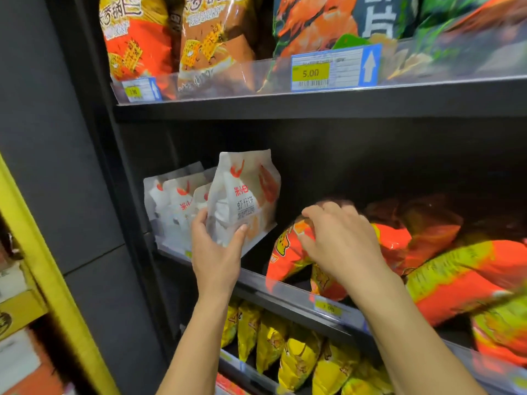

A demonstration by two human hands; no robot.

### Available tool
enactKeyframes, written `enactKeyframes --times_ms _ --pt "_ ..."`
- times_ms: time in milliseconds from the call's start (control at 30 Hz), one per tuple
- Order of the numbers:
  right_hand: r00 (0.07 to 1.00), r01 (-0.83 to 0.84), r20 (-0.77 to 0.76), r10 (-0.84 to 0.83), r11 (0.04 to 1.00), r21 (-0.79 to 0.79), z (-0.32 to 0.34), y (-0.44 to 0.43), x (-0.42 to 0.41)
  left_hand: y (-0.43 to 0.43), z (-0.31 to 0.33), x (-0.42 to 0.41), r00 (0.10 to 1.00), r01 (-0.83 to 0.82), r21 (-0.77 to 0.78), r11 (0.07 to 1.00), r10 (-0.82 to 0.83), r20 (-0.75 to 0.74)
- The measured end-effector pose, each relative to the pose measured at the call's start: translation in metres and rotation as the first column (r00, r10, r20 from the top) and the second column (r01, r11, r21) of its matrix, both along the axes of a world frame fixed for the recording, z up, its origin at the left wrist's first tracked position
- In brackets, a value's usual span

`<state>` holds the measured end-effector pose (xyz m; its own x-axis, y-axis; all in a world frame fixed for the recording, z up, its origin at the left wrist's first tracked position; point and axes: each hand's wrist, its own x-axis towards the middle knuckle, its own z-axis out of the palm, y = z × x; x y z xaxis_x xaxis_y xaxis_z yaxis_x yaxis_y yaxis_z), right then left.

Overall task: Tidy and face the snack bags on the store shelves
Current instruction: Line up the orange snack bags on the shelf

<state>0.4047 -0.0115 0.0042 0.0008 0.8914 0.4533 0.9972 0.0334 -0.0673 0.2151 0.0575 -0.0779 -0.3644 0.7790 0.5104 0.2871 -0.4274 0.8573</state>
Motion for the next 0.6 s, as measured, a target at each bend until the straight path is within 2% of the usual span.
enactKeyframes --times_ms 333,600 --pt "1.0 -0.013 0.008 0.012 0.999 0.034 -0.005 0.003 0.003 0.033 -0.029 0.016 0.982 -0.073 -0.077 0.994 0.058 -0.178" --pt "0.999 -0.032 -0.005 0.032 0.999 0.043 -0.006 0.002 0.005 0.04 -0.026 0.02 0.95 -0.166 -0.172 0.971 0.11 -0.292"
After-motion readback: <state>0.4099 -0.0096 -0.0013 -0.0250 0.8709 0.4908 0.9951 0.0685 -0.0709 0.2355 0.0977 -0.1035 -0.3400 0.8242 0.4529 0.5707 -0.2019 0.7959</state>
